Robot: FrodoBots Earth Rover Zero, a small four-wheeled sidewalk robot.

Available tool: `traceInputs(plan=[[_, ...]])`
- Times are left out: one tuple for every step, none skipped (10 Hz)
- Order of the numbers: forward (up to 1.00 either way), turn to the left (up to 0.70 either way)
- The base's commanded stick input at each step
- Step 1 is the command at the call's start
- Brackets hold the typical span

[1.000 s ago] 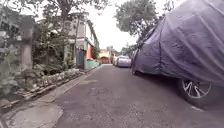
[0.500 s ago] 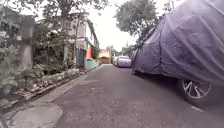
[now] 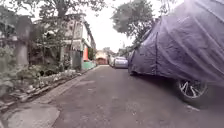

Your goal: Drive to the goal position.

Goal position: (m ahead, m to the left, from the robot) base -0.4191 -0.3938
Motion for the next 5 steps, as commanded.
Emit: traceInputs(plan=[[0.7, 0.0], [0.7, 0.0], [0.7, 0.0], [0.7, 0.0], [0.7, 0.0]])
